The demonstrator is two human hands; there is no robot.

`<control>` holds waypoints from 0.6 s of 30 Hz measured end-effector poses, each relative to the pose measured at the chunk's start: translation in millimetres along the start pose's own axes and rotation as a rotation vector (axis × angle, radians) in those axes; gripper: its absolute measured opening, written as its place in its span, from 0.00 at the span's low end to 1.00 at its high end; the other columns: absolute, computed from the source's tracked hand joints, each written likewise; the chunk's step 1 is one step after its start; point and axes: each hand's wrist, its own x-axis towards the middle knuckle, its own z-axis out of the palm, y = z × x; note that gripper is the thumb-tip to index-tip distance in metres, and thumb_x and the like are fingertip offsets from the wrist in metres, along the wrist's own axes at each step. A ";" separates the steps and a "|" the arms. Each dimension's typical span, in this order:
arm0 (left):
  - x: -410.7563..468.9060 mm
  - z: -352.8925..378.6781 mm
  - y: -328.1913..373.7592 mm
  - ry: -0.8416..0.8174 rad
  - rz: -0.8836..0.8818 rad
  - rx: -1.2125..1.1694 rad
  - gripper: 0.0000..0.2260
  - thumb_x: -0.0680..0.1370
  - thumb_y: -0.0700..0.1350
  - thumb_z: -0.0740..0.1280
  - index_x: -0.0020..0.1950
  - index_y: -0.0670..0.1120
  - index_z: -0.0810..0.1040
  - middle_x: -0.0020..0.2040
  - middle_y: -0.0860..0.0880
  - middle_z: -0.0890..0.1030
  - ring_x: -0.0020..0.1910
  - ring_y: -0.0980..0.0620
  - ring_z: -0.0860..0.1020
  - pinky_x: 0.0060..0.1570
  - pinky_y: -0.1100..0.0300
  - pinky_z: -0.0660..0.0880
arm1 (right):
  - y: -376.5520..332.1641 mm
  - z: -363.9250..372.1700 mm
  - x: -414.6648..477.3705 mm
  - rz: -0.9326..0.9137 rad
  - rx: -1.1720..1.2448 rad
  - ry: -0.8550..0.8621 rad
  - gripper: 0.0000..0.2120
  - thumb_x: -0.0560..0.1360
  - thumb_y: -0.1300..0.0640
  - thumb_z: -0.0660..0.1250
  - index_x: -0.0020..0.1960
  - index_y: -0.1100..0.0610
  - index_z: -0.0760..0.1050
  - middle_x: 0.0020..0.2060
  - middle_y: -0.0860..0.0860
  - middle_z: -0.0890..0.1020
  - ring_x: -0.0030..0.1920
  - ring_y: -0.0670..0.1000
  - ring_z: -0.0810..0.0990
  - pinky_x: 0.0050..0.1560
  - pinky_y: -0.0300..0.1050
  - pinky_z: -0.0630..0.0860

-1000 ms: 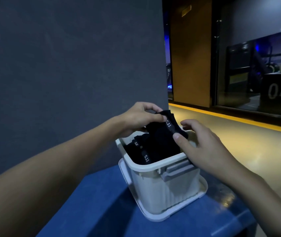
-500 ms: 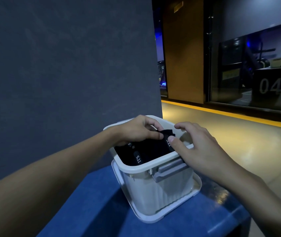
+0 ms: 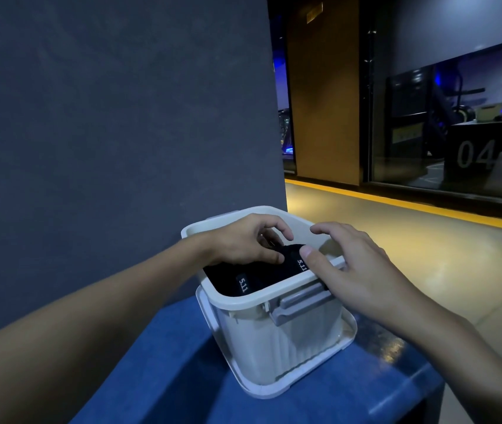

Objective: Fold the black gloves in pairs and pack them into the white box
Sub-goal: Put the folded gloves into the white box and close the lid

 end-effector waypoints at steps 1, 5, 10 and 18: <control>-0.4 -1.6 0.6 -0.005 0.010 0.011 0.13 0.75 0.41 0.75 0.55 0.55 0.79 0.56 0.45 0.82 0.53 0.47 0.81 0.60 0.45 0.77 | 0.6 0.0 -0.5 -0.002 -0.002 -0.002 0.24 0.75 0.35 0.55 0.68 0.42 0.66 0.57 0.33 0.65 0.58 0.37 0.62 0.67 0.53 0.66; -1.7 -5.4 1.2 -0.034 -0.002 0.077 0.12 0.74 0.43 0.76 0.55 0.54 0.81 0.54 0.48 0.83 0.53 0.48 0.82 0.58 0.45 0.78 | 1.7 1.3 -2.0 -0.005 -0.011 0.008 0.24 0.76 0.36 0.55 0.69 0.43 0.66 0.57 0.33 0.65 0.58 0.38 0.61 0.68 0.53 0.65; -2.9 -5.8 -0.5 -0.055 -0.051 0.131 0.13 0.74 0.45 0.75 0.56 0.55 0.81 0.53 0.51 0.83 0.53 0.50 0.82 0.58 0.47 0.79 | 1.3 1.7 -3.0 -0.003 -0.011 0.017 0.24 0.76 0.37 0.56 0.69 0.43 0.65 0.57 0.34 0.65 0.58 0.39 0.61 0.67 0.53 0.66; -6.1 -6.2 3.2 -0.051 -0.065 0.133 0.13 0.74 0.44 0.75 0.57 0.55 0.80 0.53 0.50 0.83 0.53 0.50 0.82 0.59 0.48 0.79 | 3.4 3.2 -1.7 -0.011 -0.020 0.025 0.24 0.77 0.37 0.56 0.70 0.44 0.66 0.57 0.35 0.65 0.58 0.39 0.62 0.67 0.54 0.66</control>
